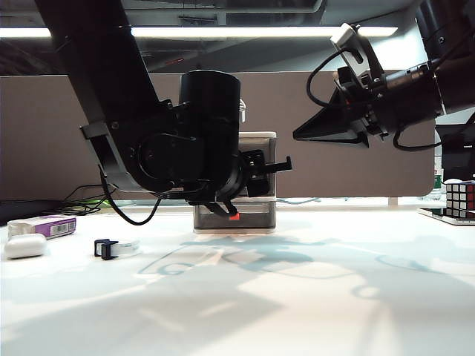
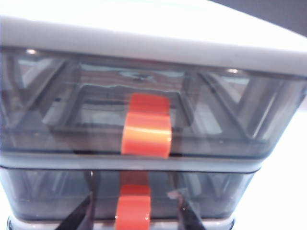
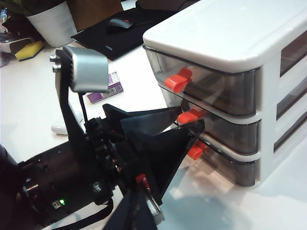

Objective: Open the second layer of the drawer on the table, pick up the transparent tape on the table and put it in, and finally close the drawer.

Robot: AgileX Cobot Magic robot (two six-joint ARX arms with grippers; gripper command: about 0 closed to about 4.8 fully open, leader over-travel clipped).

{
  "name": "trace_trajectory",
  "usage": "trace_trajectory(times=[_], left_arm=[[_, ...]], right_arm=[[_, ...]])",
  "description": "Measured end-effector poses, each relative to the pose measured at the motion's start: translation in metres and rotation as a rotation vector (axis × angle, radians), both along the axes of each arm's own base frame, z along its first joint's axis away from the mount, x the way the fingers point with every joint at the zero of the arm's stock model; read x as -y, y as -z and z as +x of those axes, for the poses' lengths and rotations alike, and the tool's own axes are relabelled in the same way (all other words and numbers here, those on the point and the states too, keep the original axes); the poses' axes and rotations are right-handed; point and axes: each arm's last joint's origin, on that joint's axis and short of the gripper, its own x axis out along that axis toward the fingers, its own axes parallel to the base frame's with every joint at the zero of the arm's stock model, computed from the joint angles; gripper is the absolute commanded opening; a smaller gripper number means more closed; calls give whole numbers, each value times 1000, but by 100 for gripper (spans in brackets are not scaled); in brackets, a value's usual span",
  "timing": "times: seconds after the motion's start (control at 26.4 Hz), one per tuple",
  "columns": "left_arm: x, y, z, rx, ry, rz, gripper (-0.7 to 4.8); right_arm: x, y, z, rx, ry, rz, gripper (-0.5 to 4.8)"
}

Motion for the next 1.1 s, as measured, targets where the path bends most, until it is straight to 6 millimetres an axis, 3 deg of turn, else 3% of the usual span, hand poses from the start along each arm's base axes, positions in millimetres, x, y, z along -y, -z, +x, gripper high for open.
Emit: trace_trajectory(times=[0.08,0.23,0.34,0.42,0.8,1.1], left_arm=[[0,0,0,-1,0,1,182],[0,-1,1,1,-5,4,50],[0,-1,0,2,-5,19,47],[0,-1,0,0,-5,25,-5],[1,2,1,-24,-5,47,-6],[-1,4,-1,-48,-3,69,-6]], right_arm=[[0,0,0,-3,0,-1,-5],[0,1,0,-11,0,-3,-5],[0,1,0,-11,-1,-3,-5],[0,1,0,-11,0,-3,-5],[0,0,1,25,-1,0,-5],[-16,4,63,26,-43,31,-5]])
